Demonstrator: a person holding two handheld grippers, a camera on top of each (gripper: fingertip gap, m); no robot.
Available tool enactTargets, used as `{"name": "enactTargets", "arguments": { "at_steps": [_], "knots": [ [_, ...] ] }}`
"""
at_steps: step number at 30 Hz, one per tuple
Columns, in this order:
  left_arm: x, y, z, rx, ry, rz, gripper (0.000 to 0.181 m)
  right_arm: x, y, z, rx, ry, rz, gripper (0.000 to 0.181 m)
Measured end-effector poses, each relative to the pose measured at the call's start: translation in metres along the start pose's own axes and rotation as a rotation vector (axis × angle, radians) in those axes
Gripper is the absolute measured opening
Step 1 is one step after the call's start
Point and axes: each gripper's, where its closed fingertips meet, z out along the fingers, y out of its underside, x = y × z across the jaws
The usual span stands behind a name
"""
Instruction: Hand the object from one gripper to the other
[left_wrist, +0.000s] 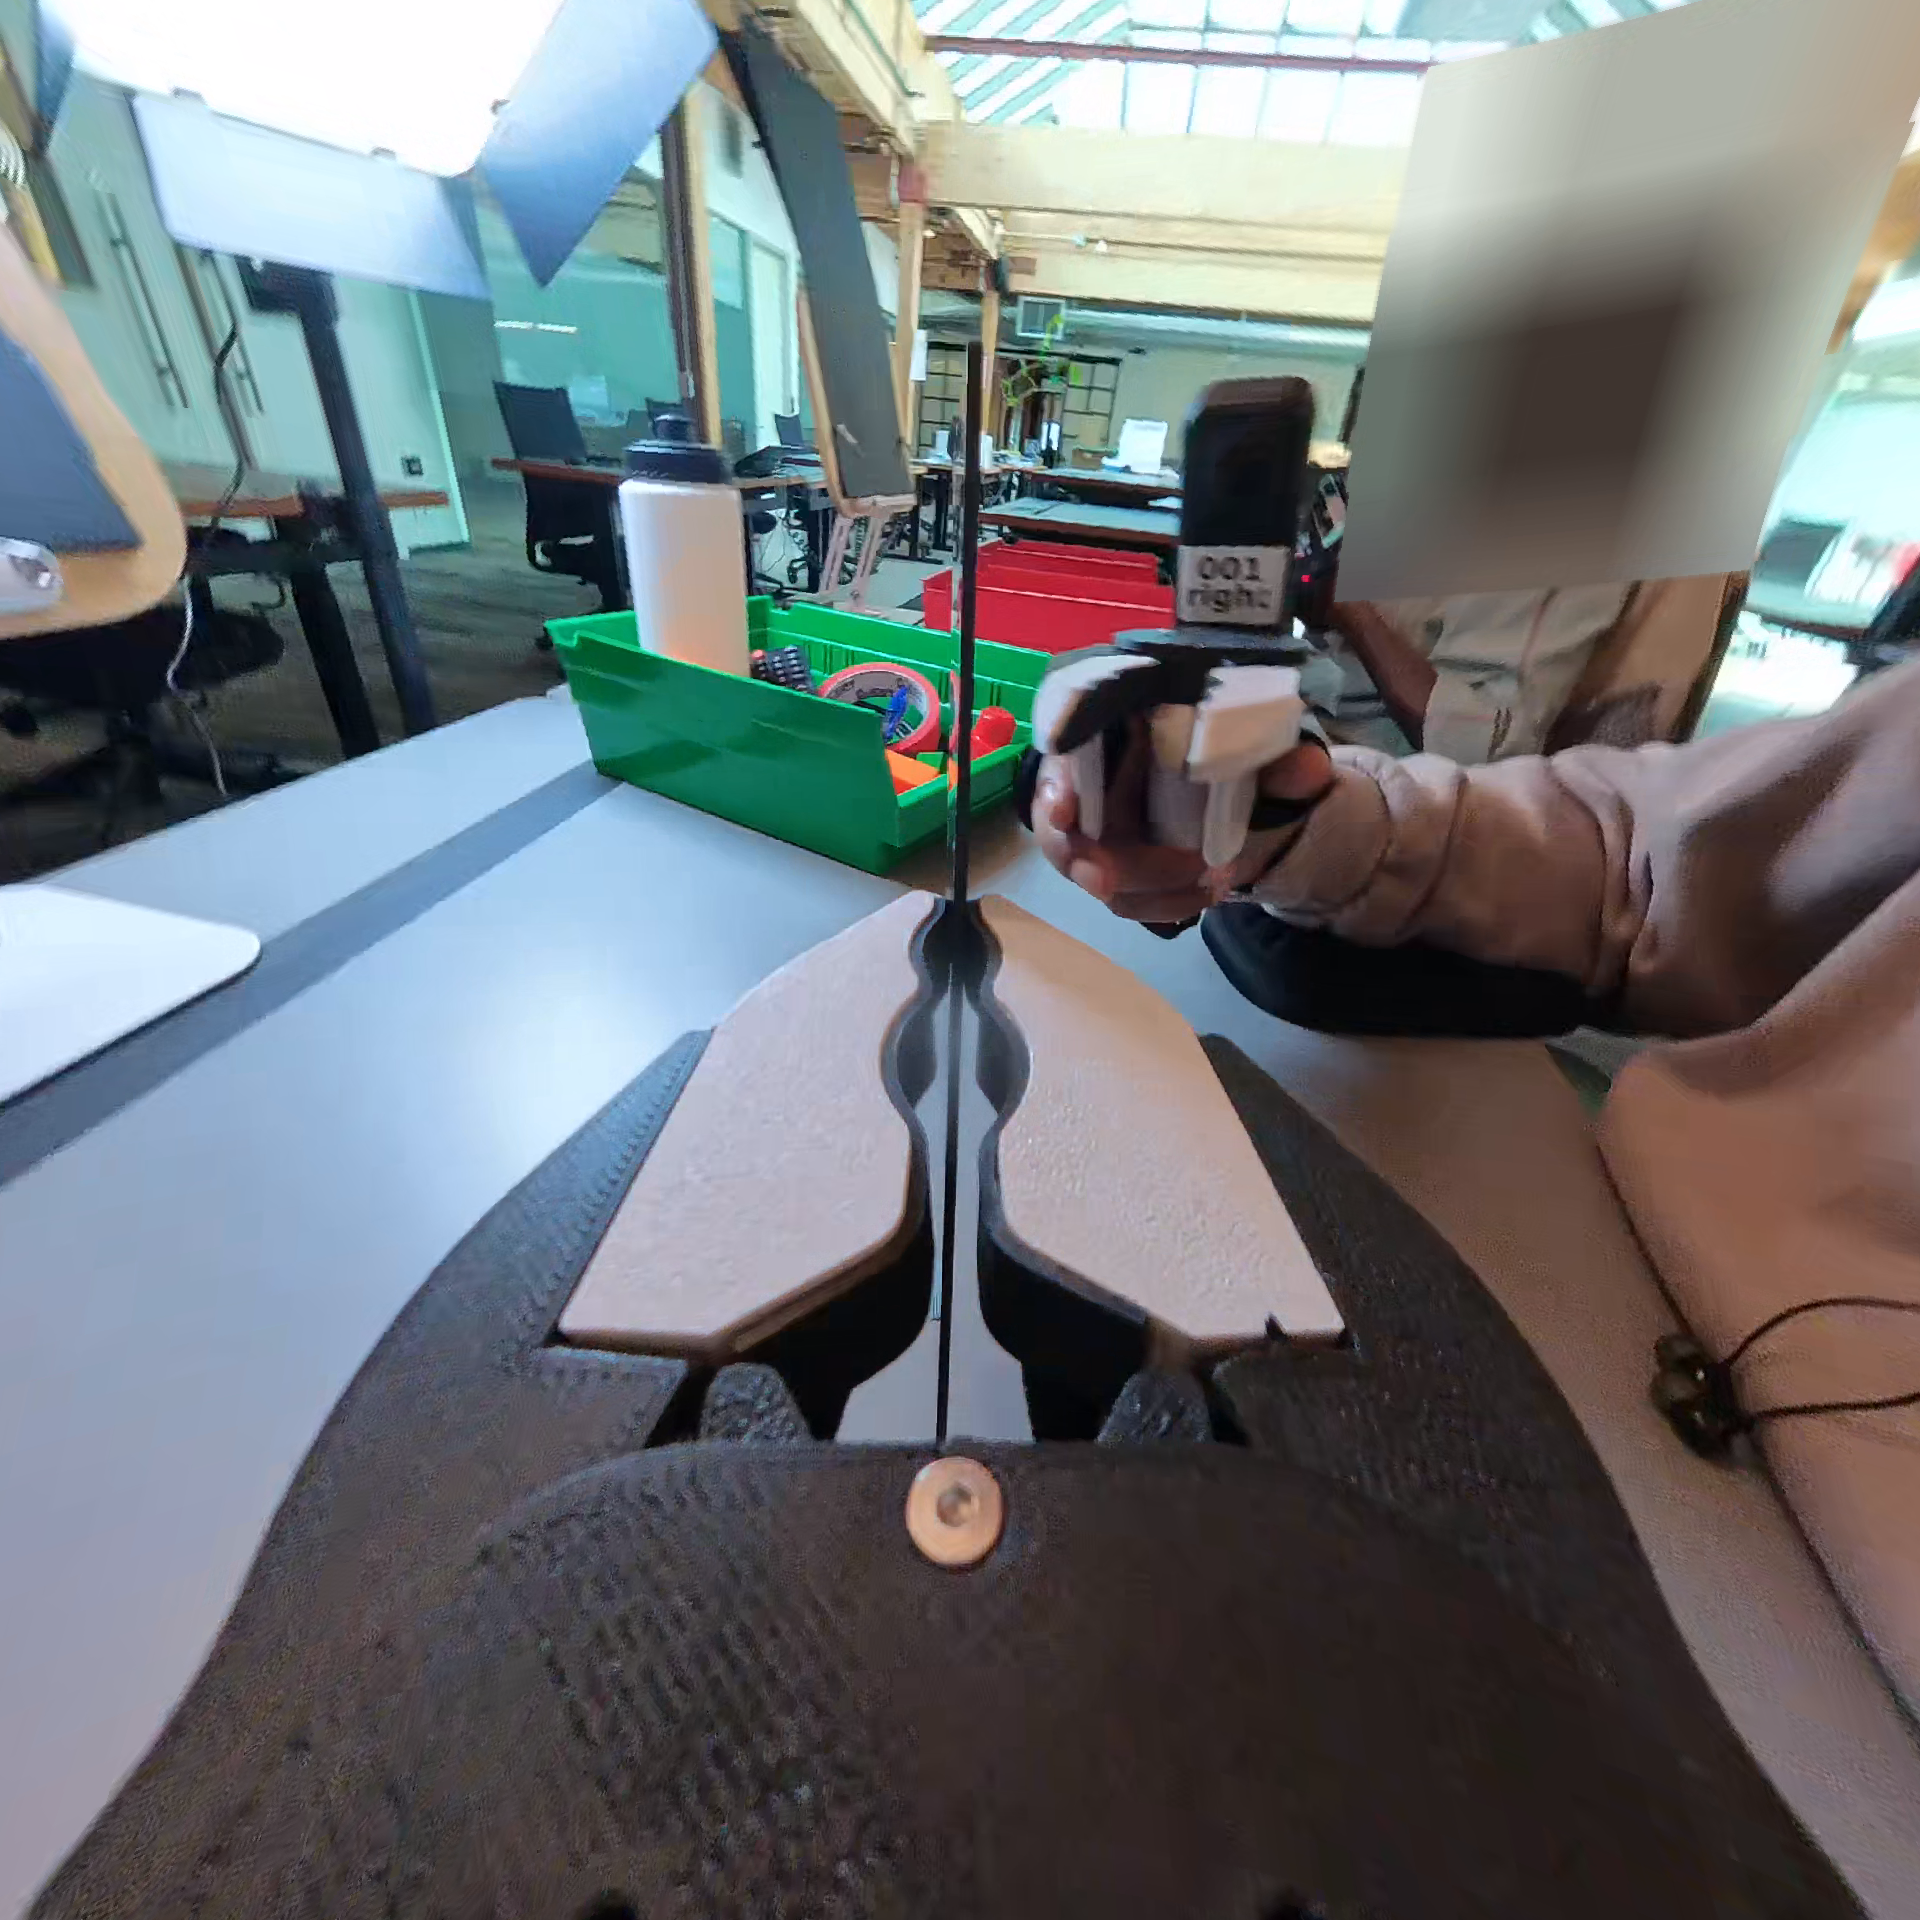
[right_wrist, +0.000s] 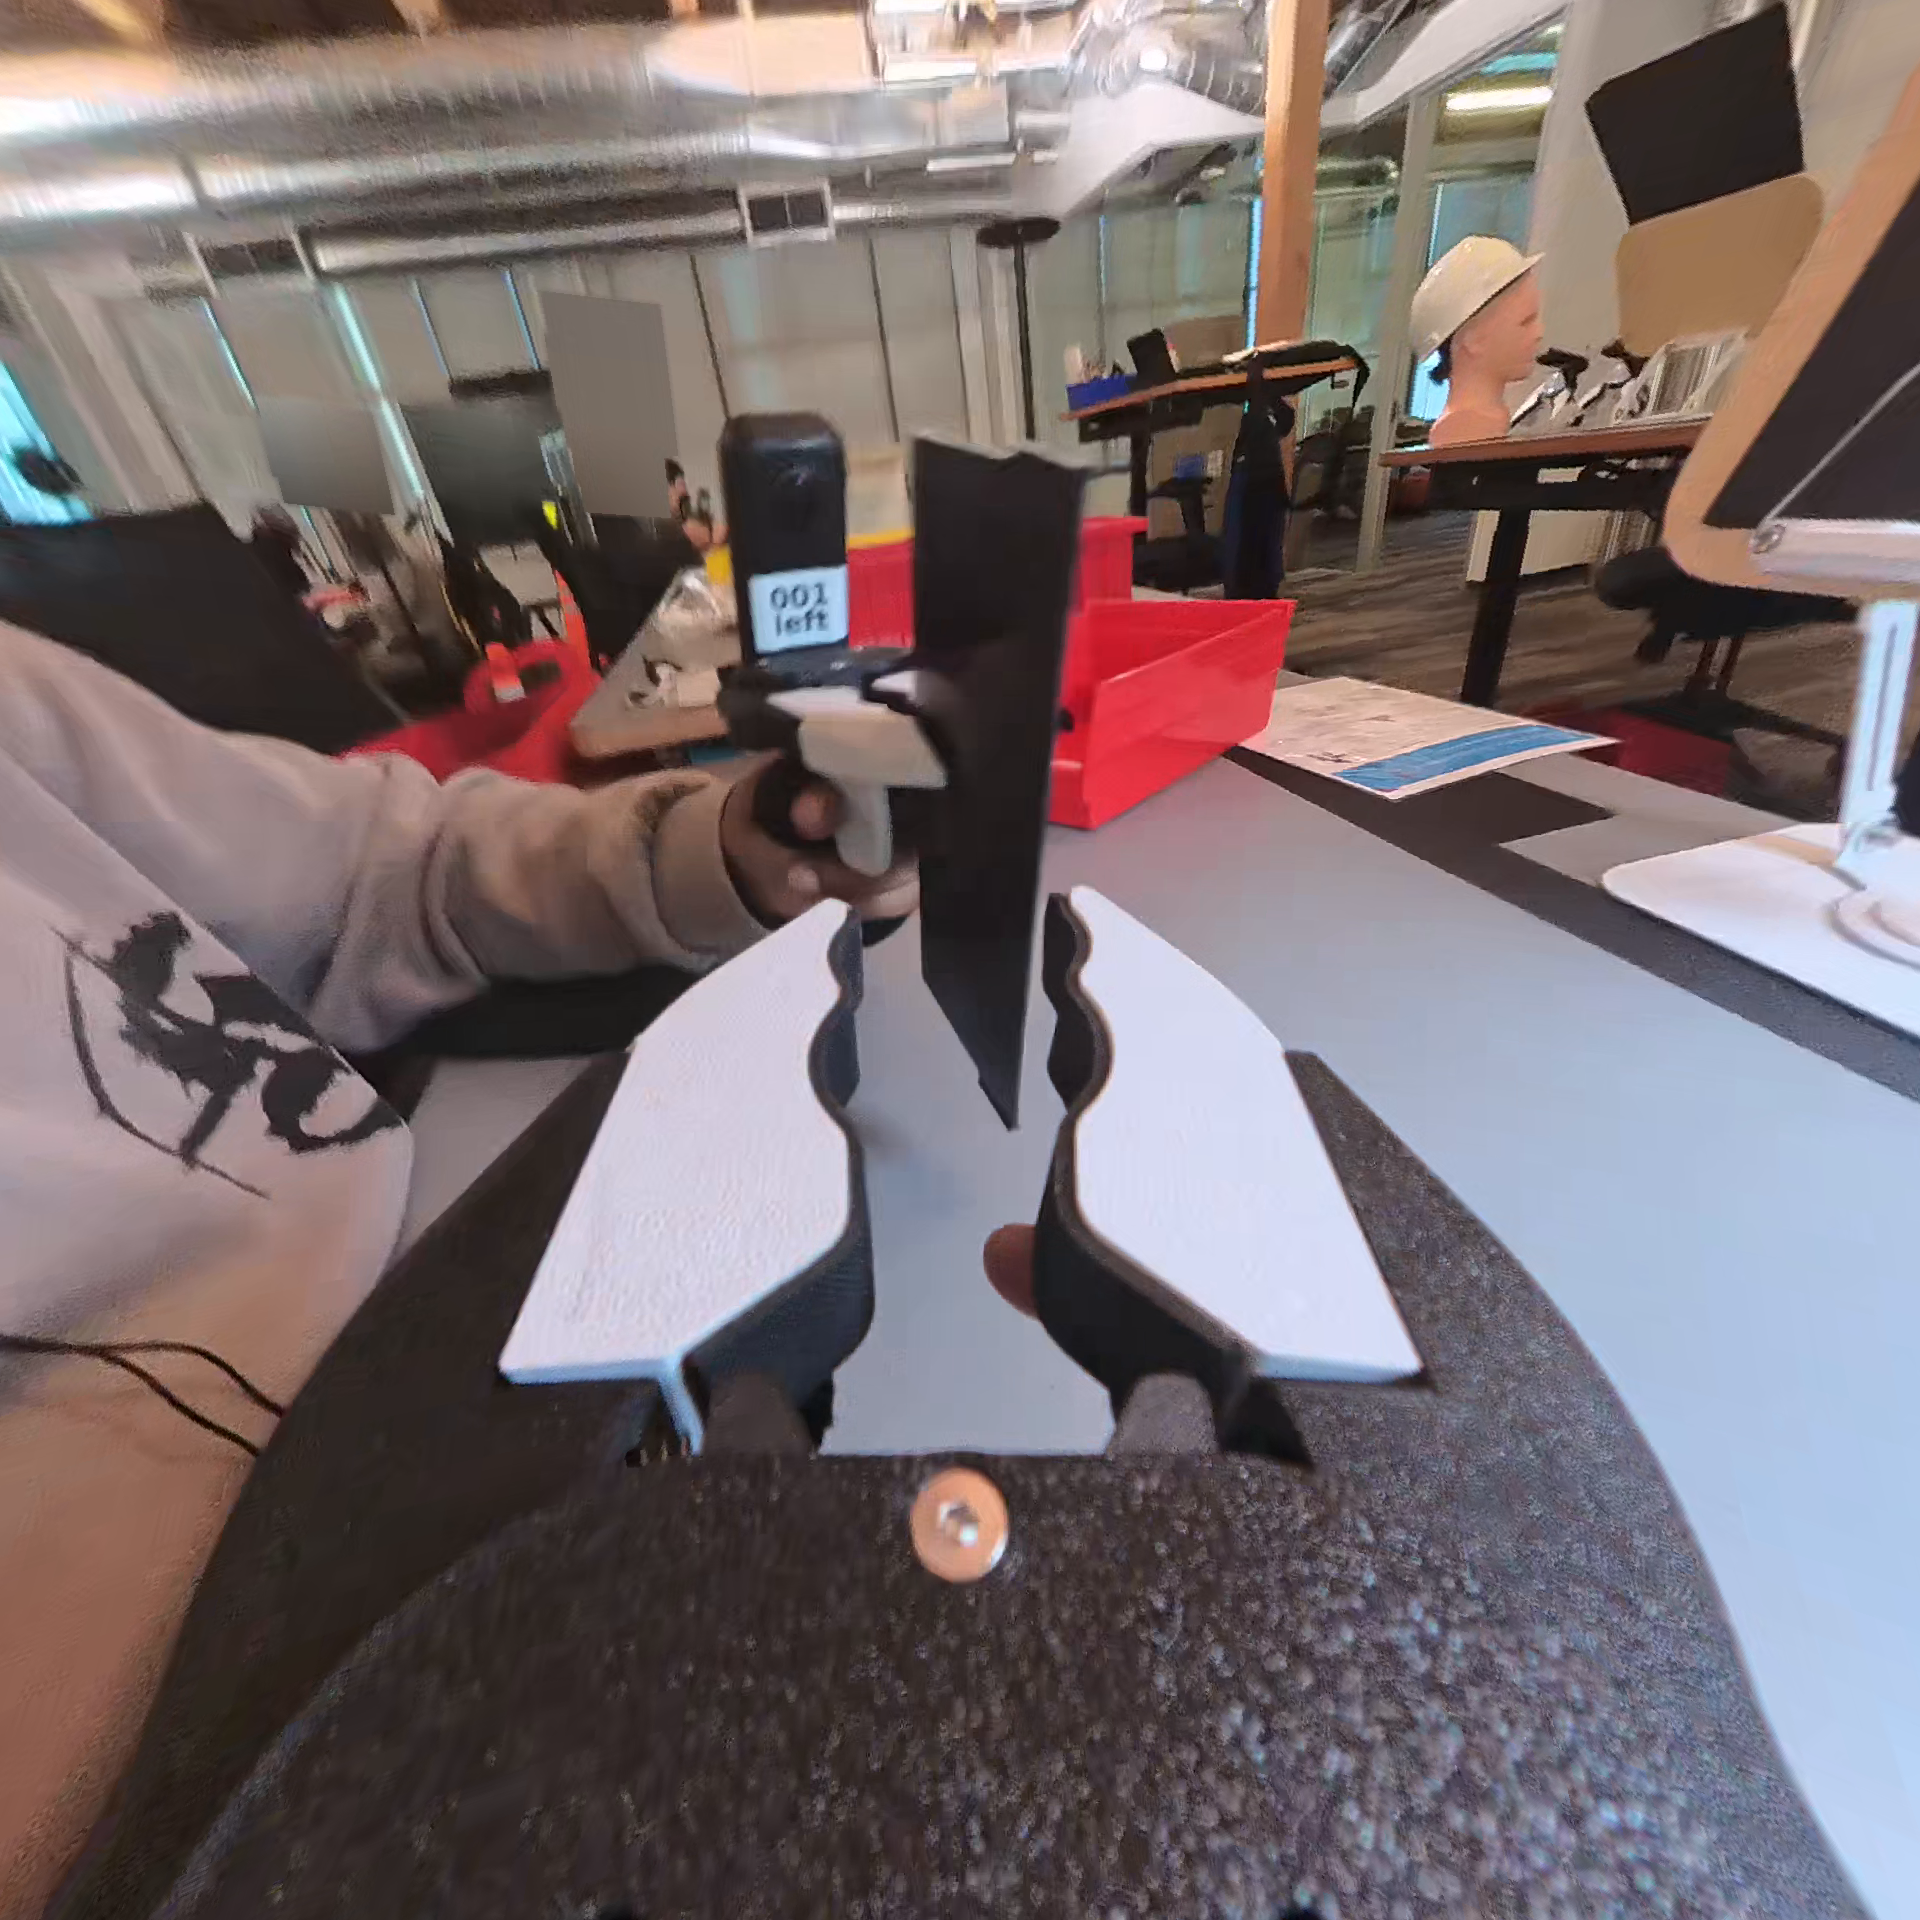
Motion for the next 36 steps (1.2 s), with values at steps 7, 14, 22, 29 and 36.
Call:
{"name": "enactTargets", "arguments": {
  "at_steps": [7,14,22,29,36],
  "knots": [
    [0.041,0.016,0.021,-0.056,0.138,0.073,0.002,-0.026,0.005,0.015,-0.024,-0.029,-0.095,0.027],
    [0.021,0.017,0.022,-0.082,0.013,0.022,0.014,-0.02,0.002,0.013,-0.082,0.128,-0.394,0.002],
    [0.012,0.004,0.005,-0.29,-0.219,0.587,0.038,0.022,0.039,0.001,-0.513,0.367,-0.832,0.002],
    [0.019,0.045,0.023,-0.547,-0.276,1.121,0.013,0.013,0.063,0.019,-0.732,0.373,-1.119,0.002],
    [0.022,0.001,0.01,-0.27,-0.24,0.823,0.002,0.01,-0.01,-0.006,-0.3,0.395,-0.821,0.019]
  ]
}}
